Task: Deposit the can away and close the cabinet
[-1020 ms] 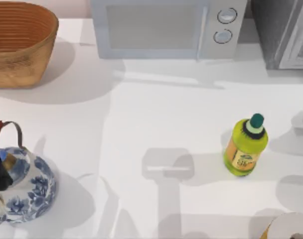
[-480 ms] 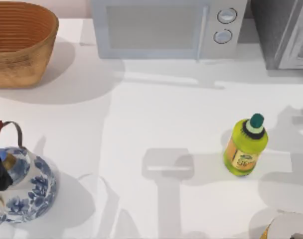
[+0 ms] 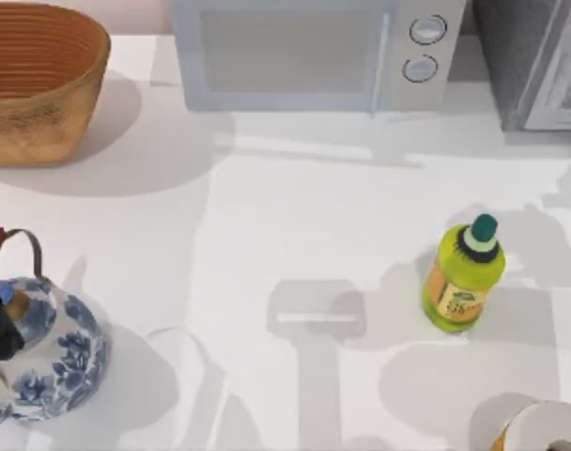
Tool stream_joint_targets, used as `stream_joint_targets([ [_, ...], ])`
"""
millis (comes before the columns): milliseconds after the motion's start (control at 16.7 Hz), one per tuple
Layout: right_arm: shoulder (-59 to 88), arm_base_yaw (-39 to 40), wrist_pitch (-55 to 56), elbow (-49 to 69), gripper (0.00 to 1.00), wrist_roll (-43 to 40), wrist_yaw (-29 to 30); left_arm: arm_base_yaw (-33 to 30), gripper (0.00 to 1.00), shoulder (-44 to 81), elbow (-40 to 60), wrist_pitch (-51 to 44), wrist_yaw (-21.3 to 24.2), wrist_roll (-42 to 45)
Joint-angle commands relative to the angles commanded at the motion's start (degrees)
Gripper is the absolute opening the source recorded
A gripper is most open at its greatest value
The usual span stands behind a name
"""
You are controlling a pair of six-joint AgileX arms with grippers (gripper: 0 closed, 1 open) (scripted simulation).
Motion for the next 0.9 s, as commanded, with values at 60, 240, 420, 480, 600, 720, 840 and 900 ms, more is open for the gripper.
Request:
stream_joint_targets([
  [60, -1.82, -0.03, -1.94, 0.39, 0.0, 0.17, -0.04, 0.0, 1.0, 0.0, 0.0, 0.0, 0.0, 0.0],
  [240, -3.85, -0.19, -4.12, 0.81, 0.0, 0.84, -0.04, 0.0, 1.0, 0.0, 0.0, 0.0, 0.0, 0.0],
  [420, -3.65, -0.2, -3.98, 0.64, 0.0, 0.91, -0.07, 0.0, 1.0, 0.0, 0.0, 0.0, 0.0, 0.0],
  [480, -3.68, -0.2, -4.0, 0.63, 0.0, 0.91, -0.07, 0.0, 1.0, 0.0, 0.0, 0.0, 0.0, 0.0],
  [600, -5.49, -0.11, -4.85, -0.06, 0.0, 0.84, 0.26, 0.0, 1.0, 0.0, 0.0, 0.0, 0.0, 0.0],
  [720, -9.59, 0.17, -6.78, -1.61, 0.0, 0.71, 0.91, 0.0, 1.0, 0.0, 0.0, 0.0, 0.0, 0.0],
  [840, -15.63, 0.67, -9.57, -3.83, 0.0, 0.55, 1.76, 0.0, 1.0, 0.0, 0.0, 0.0, 0.0, 0.0],
  [900, -19.25, 1.0, -11.21, -5.14, 0.0, 0.48, 2.23, 0.0, 1.0, 0.0, 0.0, 0.0, 0.0, 0.0],
])
